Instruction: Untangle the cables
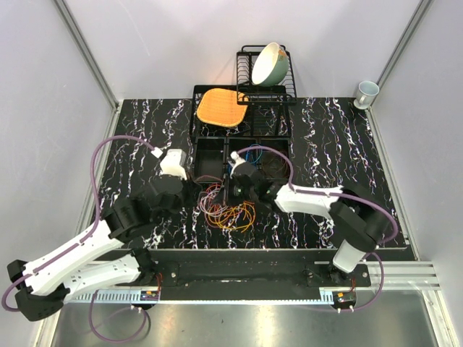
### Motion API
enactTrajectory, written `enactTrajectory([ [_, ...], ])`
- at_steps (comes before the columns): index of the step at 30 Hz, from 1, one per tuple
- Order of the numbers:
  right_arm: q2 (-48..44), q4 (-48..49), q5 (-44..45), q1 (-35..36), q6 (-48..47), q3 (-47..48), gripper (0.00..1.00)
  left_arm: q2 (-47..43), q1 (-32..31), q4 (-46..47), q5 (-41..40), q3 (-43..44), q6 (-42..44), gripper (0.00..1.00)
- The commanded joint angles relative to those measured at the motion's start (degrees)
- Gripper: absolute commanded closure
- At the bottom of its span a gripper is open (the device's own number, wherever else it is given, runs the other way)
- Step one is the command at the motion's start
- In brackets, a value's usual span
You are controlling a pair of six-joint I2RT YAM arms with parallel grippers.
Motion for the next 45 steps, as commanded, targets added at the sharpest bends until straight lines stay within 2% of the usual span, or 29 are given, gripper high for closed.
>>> enactTrajectory([
  [1,-9.1,-11.1,6.6,0.6,-8.8,10.9,1.0,-2.0,0.4,-4.4,-6.0,0.4,-3.4,0.72],
  [2,-11.4,-12.4,7.2,0.6,-11.2,12.6,1.0,-2.2,0.5,-5.2,-6.6,0.4,-4.0,0.57],
  [3,-12.6,-16.9,8.2,0.5,-12.4,14.3,1.0,-2.2,0.7,-6.1,-7.0,0.4,-4.8,0.39],
  [5,-15.6,-19.7,8.9,0.6,-15.9,19.8,1.0,-2.2,0.9,-8.3,-7.0,0.7,-5.3,0.04],
  [6,-16.4,-22.1,10.2,0.6,-17.0,23.7,1.0,-2.1,1.0,-9.8,-6.9,0.9,-5.9,0.01],
  [11,-18.6,-28.3,15.7,0.5,-24.0,34.7,1.0,-1.7,1.0,-13.7,-5.9,2.6,-6.0,0.01],
  [18,-18.3,-28.0,18.3,0.5,-28.7,45.7,1.0,-5.1,1.0,-18.3,-6.7,3.8,-4.0,0.01],
  [23,-15.0,-28.0,19.7,0.4,-30.3,46.0,1.0,-4.4,1.0,-24.3,-8.8,6.3,-3.2,0.01],
  [27,-12.5,-28.0,19.5,0.4,-29.2,44.3,1.0,-6.7,1.0,-27.5,-12.5,4.9,-3.1,0.01],
  [30,-10.3,-28.0,19.5,0.5,-27.9,43.2,1.0,-9.4,1.0,-24.8,-13.6,1.5,-4.0,0.01],
  [45,3.5,-28.0,23.8,-0.1,-28.1,45.6,1.0,-13.8,1.1,-24.4,-15.0,1.4,-4.2,0.01],
])
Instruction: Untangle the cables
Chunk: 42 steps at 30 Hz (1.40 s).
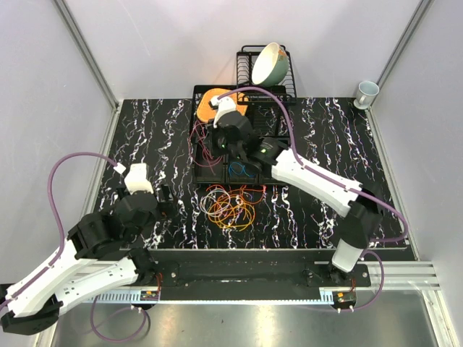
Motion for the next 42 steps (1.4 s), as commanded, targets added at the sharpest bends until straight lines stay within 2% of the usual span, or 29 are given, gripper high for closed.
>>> enactTrajectory([
  [1,3.0,1.1,2.8,-0.2,-0.3,3.1,1.0,-1.5,0.2,1.4,-2.4,-0.2,-0.3,0.01],
  [10,8.8,0.3,4.0,-1.3,0.3,4.6,1.0,-1.7,0.9,1.4,-2.4,-0.1,-0.3,0.01],
  [24,11.0,0.1,5.2,-4.0,-0.1,8.2,1.0,-1.4,2.4,1.3,-2.2,-0.1,0.0,0.01],
  [39,13.4,-0.7,1.3,-4.6,1.2,8.6,1.0,-0.8,3.8,1.4,-2.0,-0.1,0.0,0.01],
  [41,14.0,-1.7,1.1,-4.7,1.0,9.5,0.93,-0.7,4.0,1.5,-1.9,0.0,0.0,0.01],
  [42,14.1,-1.8,1.3,-4.7,1.0,9.8,0.83,-0.7,4.1,1.4,-1.9,0.0,0.0,0.01],
])
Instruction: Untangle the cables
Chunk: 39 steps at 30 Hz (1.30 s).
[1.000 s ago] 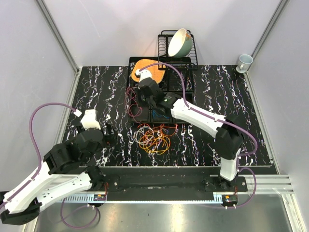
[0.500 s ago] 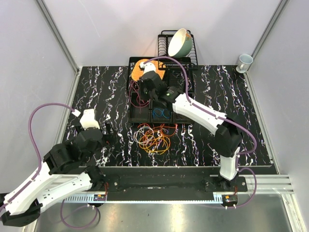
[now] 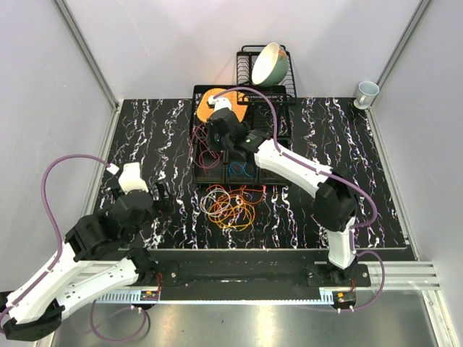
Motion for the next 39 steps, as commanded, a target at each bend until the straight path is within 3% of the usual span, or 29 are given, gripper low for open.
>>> enactTrajectory([
  [1,0.3,-0.5,-0.9,-0.4,0.4,3.1,0.6,0.7,0.5,1.5,-1.6,0.0,0.0,0.01],
  [4,-0.3,-1.6,0.0,-0.6,0.1,4.2,0.22,0.7,0.6,1.5,-1.6,-0.1,0.0,0.01],
  [5,-1.1,-2.1,0.3,-0.7,-0.1,4.4,0.19,0.7,0.6,1.5,-1.5,-0.1,0.0,0.01],
  [11,-9.2,-3.1,4.6,-0.6,-1.9,2.6,0.16,1.3,0.7,1.5,-1.4,0.0,0.0,0.01],
  [18,-25.3,-3.0,14.1,-1.1,-2.3,-12.4,0.12,5.6,0.7,3.2,0.0,-0.5,-0.8,0.01],
  [25,-43.2,-7.0,24.7,-8.8,1.7,-24.8,0.08,16.2,0.6,21.4,10.1,-8.8,1.1,0.09],
  [26,-43.7,-8.8,24.0,-10.5,2.6,-25.0,0.07,19.5,0.7,24.5,11.0,-9.4,1.4,0.11],
  [28,-43.3,-14.9,15.1,-20.5,7.3,-24.7,0.02,23.6,0.6,26.9,12.1,-9.1,2.2,0.13],
  [29,-42.5,-16.1,-5.7,-25.3,8.7,-24.3,0.02,25.3,0.6,28.4,13.0,-8.6,2.4,0.15],
  [31,-39.0,-18.7,-24.6,-35.2,13.2,-24.3,0.19,30.0,0.7,30.5,14.2,-7.5,3.1,0.21],
  [36,-43.8,-15.3,-20.3,-34.8,13.2,-30.3,0.17,36.2,0.6,34.1,17.2,-7.0,3.7,0.24],
  [39,-42.6,-16.0,-22.4,-34.8,12.8,-31.1,0.17,39.1,0.6,36.1,18.1,-7.7,3.6,0.28],
])
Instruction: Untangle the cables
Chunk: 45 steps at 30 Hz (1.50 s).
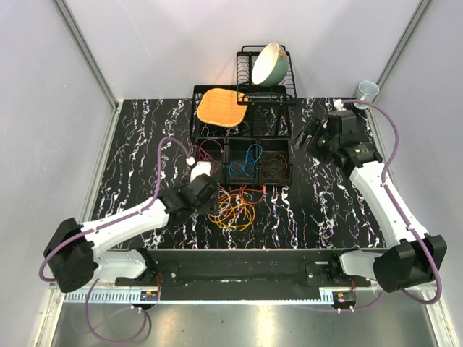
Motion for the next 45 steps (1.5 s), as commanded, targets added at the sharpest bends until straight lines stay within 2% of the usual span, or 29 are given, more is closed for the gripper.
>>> enactTrajectory([
  [1,-2.0,0.2,-8.5,0.4,1.3,-0.2,0.17,3.4,0.2,7.7,3.0,1.3,0.7,0.31],
  [4,-1.6,0.9,-9.4,0.4,1.9,-2.6,0.17,6.6,0.2,10.0,4.2,0.7,1.1,0.33],
  [13,-1.8,3.1,-12.1,0.4,2.3,-6.0,0.17,14.0,0.1,13.5,5.4,1.5,1.8,0.53],
  [21,-1.8,4.0,-12.3,0.4,1.8,-6.9,0.17,17.0,0.1,13.6,4.3,1.1,0.8,0.6],
  [25,-0.7,4.7,-12.8,0.3,1.7,-7.4,0.17,18.3,0.0,13.7,4.4,1.1,0.7,0.76],
  [26,-0.5,4.9,-12.9,0.4,1.9,-7.5,0.17,18.6,-0.1,13.7,4.5,1.3,0.7,0.85],
  [28,-0.2,5.3,-13.2,0.4,2.0,-7.6,0.17,19.4,-0.2,13.6,4.4,1.4,0.7,0.97],
  [29,0.0,5.4,-13.3,0.4,2.0,-7.7,0.17,19.5,-0.2,13.3,4.3,1.6,0.6,1.0],
  [32,0.1,5.4,-13.3,0.4,2.0,-7.4,0.17,19.1,-0.9,11.5,3.0,3.4,0.5,1.0],
  [36,-0.3,5.5,-13.3,0.3,1.8,-7.0,0.17,14.2,-4.9,0.0,-0.7,12.7,2.2,1.0],
  [41,-0.5,5.7,-12.7,0.3,1.2,-5.7,0.17,4.8,-10.3,-10.1,-2.0,29.9,6.1,1.0],
  [43,-1.8,6.0,-12.8,0.3,0.9,-5.3,0.16,1.4,-12.0,-11.8,-5.3,35.8,6.5,1.0],
  [45,-3.0,7.5,-13.2,0.3,0.6,-5.6,0.15,-5.4,-12.4,-10.3,-5.8,37.3,8.0,1.0],
])
